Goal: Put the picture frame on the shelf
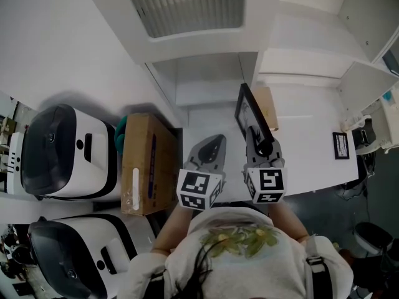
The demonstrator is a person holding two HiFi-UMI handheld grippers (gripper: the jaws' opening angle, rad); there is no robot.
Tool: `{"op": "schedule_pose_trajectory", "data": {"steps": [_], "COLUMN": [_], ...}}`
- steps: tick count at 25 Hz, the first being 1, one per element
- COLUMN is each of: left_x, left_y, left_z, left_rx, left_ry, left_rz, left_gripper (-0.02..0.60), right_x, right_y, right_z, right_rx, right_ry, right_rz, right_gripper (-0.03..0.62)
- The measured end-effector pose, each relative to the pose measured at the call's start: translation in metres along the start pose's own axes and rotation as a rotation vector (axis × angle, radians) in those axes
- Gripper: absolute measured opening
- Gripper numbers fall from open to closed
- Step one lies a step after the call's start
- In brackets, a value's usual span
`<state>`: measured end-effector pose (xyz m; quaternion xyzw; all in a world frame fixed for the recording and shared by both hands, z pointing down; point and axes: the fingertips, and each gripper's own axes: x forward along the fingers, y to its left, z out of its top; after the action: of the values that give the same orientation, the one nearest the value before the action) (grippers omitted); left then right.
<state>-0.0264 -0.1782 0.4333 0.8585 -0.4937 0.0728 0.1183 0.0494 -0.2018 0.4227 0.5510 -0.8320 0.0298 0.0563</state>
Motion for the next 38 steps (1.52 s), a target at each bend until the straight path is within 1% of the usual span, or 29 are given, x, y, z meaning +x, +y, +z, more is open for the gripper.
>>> {"op": "schedule_pose_trajectory", "data": {"steps": [10,20,32,38], "left_x": [0.014,0.030,0.040,0.041], "left_y": [0.012,0.028,0.030,0.032], "left_z": [0.006,0.011,0.007,0.005], "left_rx": [0.012,0.002,0.007,0.011], "left_ry": [0.002,-0.005,0.015,0.022], "left_rz": [0.005,0.002,-0.031,-0.031], "left_gripper": [0.026,0.026,0.026,0.026], "right_x": [0.020,0.041,0.051,0.051], "right_y": [-0.007,-0.014,-0.015,-0.016], "right_z": [0.008,0.022,0.032,0.036], "right_rx": [-0.012,-0.028,-0.020,0.003], "right_ry": [-0.015,-0.049,-0.070,-0.079], "right_rz": [-0.008,-0.020,-0.028,-0.032], "right_gripper": [0.035,0.035,0.034,0.035]}}
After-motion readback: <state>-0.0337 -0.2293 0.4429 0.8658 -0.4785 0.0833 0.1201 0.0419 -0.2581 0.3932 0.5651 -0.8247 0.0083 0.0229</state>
